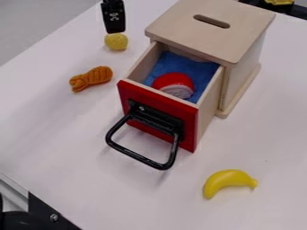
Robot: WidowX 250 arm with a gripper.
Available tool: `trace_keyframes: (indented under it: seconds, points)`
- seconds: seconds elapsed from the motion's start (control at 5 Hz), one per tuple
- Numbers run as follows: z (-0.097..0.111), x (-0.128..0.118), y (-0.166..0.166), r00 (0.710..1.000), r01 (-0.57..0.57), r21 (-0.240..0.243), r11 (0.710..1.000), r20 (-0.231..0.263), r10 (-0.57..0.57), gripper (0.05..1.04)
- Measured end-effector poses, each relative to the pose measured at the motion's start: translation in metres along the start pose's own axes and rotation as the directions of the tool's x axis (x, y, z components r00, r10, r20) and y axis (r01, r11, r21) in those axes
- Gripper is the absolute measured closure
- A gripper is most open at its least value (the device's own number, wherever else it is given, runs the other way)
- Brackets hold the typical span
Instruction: Move the yellow object to the lower left side of the table
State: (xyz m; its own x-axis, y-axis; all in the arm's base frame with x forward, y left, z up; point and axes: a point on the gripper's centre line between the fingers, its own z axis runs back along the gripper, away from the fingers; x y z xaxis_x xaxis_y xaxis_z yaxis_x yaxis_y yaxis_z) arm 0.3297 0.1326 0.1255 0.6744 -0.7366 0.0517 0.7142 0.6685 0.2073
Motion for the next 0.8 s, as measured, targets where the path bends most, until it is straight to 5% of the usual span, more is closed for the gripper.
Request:
trace_keyframes:
  seconds: [0.4,0.8]
  points:
    - [-0.032,-0.012,0.048,1.000,0.006,0.030,1.000,-0.003,-0.006,0.086]
    - [-0.074,-0.014,0.083,0.999,0.005,-0.005,1.000,-0.052,-0.005,0.086]
